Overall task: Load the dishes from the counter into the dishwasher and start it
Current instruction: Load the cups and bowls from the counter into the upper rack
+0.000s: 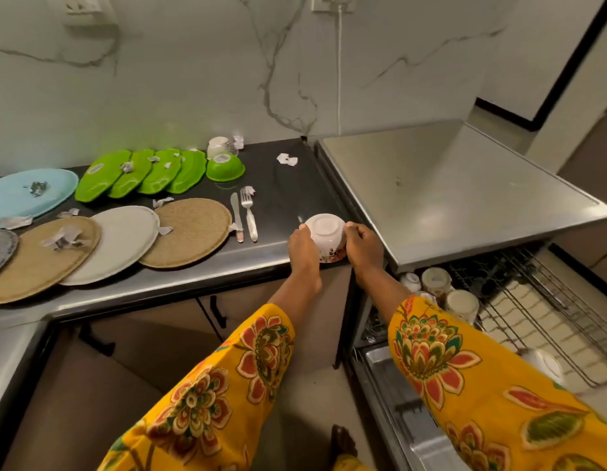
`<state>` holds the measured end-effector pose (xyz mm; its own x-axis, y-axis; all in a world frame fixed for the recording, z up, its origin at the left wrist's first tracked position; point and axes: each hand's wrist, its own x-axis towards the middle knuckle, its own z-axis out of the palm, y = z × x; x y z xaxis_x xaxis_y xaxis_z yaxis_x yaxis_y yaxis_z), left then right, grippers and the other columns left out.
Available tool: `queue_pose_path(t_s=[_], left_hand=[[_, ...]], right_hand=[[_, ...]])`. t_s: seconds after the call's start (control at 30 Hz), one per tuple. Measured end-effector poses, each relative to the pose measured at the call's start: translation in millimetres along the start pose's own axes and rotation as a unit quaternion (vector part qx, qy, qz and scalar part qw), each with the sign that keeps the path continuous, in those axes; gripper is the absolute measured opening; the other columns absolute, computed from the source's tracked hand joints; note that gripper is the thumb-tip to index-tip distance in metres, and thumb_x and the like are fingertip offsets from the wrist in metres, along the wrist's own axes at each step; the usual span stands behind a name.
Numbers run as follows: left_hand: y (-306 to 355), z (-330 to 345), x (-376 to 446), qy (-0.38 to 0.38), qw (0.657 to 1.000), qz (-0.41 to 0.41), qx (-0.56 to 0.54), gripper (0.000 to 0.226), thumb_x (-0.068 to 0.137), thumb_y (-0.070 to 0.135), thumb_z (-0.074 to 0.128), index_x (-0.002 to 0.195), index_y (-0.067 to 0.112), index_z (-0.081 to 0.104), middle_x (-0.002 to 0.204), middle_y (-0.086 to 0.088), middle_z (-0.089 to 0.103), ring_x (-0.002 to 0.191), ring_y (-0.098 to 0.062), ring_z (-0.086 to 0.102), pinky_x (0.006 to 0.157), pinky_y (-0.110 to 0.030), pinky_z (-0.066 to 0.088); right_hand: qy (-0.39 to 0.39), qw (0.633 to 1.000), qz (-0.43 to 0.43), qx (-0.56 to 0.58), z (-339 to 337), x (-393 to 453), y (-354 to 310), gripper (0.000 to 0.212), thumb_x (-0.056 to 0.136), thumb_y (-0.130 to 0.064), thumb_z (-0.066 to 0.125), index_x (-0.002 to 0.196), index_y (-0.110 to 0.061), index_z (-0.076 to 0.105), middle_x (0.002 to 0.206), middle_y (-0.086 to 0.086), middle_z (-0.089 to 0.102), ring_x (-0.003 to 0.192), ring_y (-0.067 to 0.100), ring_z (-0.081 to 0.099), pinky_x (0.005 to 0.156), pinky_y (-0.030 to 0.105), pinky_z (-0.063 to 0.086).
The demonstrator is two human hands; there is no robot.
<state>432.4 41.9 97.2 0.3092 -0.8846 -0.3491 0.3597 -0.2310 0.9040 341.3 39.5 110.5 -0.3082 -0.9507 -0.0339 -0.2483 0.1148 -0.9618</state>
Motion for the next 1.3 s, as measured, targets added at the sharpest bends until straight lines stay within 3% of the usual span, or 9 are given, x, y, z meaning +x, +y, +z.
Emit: queue_pose_path(t_s=[0.13,0.27,0.47,0.63,0.73,0.9,1.0,1.17,1.3], left_hand=[[-17.3,22.4,-18.6,-0.021,1.000,-0.006,0.020,0.041,0.095,0.040,0.034,0.124,0.017,0.053,0.127,-0.010,0.054,0.109,-0.025,0.056,0.086,-0.036,0.052],[-35.8,50.4,-33.0,-0.065,0.997,-0.026,0.027,0.038,0.098,0.037,0.034,0.125,0.015,0.050,0.126,-0.012,0.053,0.112,-0.026,0.055,0.072,-0.027,0.048],[-71.7,102.1,-53.5,-0.145,0.985,-0.031,0.090,0.051,0.083,0.050,0.039,0.114,0.013,0.057,0.125,-0.015,0.055,0.109,-0.028,0.057,0.094,-0.043,0.048],[-99.5,147.0,-68.5,-0.189,0.974,-0.049,0.117,0.027,0.098,0.032,0.035,0.113,0.015,0.052,0.118,-0.010,0.053,0.103,-0.021,0.051,0.084,-0.033,0.045],[-125.3,173.7,-71.4,-0.208,0.967,-0.057,0.135,0.042,0.091,0.043,0.036,0.118,0.015,0.054,0.129,-0.012,0.051,0.112,-0.026,0.053,0.096,-0.042,0.047],[-163.4,214.9,-69.1,-0.224,0.959,-0.115,0.127,0.040,0.099,0.032,0.036,0.128,0.007,0.047,0.122,-0.016,0.057,0.110,-0.030,0.057,0.094,-0.045,0.049],[-186.8,240.7,-66.3,-0.233,0.950,-0.144,0.147,0.058,0.088,0.044,0.044,0.132,0.007,0.045,0.129,-0.019,0.054,0.115,-0.032,0.054,0.099,-0.050,0.045],[-219.5,285.6,-56.0,-0.244,0.930,-0.135,0.239,0.044,0.097,-0.001,0.033,0.139,0.005,0.037,0.134,-0.010,0.045,0.125,-0.028,0.044,0.098,-0.033,0.040],[-251.9,317.5,-43.3,-0.287,0.901,-0.162,0.282,0.051,0.090,-0.010,0.033,0.136,0.007,0.044,0.134,-0.014,0.052,0.120,-0.028,0.050,0.093,-0.036,0.048]], right_hand=[[0.038,0.999,0.022,-0.032,-31.6,-5.3,11.6,0.032,0.097,-0.027,0.044,0.109,-0.007,0.066,0.108,0.010,0.065,0.091,0.019,0.051,0.074,0.024,0.032],[0.085,0.995,0.046,-0.027,-64.3,-3.4,28.7,0.036,0.097,-0.028,0.043,0.106,-0.001,0.066,0.110,0.016,0.065,0.103,0.030,0.056,0.076,0.029,0.037],[0.194,0.975,0.107,0.008,-117.1,8.5,59.4,0.041,0.095,-0.032,0.044,0.098,0.003,0.066,0.107,0.021,0.065,0.103,0.035,0.057,0.088,0.042,0.045],[0.243,0.960,0.135,0.021,-165.3,23.9,88.0,0.034,0.094,-0.033,0.047,0.082,-0.005,0.063,0.094,0.016,0.065,0.090,0.029,0.056,0.078,0.036,0.044],[0.263,0.951,0.156,0.040,-194.4,33.2,106.9,0.026,0.093,-0.030,0.050,0.076,-0.012,0.058,0.085,0.009,0.059,0.084,0.022,0.051,0.075,0.033,0.040],[0.268,0.940,0.206,0.050,-233.3,51.7,146.6,0.013,0.087,-0.022,0.055,0.080,-0.013,0.060,0.085,0.009,0.065,0.081,0.023,0.056,0.066,0.029,0.043],[0.266,0.934,0.231,0.064,-253.2,64.7,172.4,0.013,0.087,-0.019,0.054,0.087,-0.009,0.063,0.085,0.008,0.062,0.080,0.023,0.055,0.073,0.033,0.047],[0.258,0.921,0.278,0.091,-285.6,89.5,219.2,0.012,0.087,-0.020,0.049,0.093,-0.022,0.060,0.099,0.011,0.066,0.096,0.029,0.060,0.088,0.044,0.051],[0.220,0.912,0.323,0.121,-320.9,117.8,253.3,0.021,0.086,-0.008,0.043,0.085,-0.018,0.061,0.087,0.006,0.062,0.095,0.032,0.058,0.083,0.051,0.053]])
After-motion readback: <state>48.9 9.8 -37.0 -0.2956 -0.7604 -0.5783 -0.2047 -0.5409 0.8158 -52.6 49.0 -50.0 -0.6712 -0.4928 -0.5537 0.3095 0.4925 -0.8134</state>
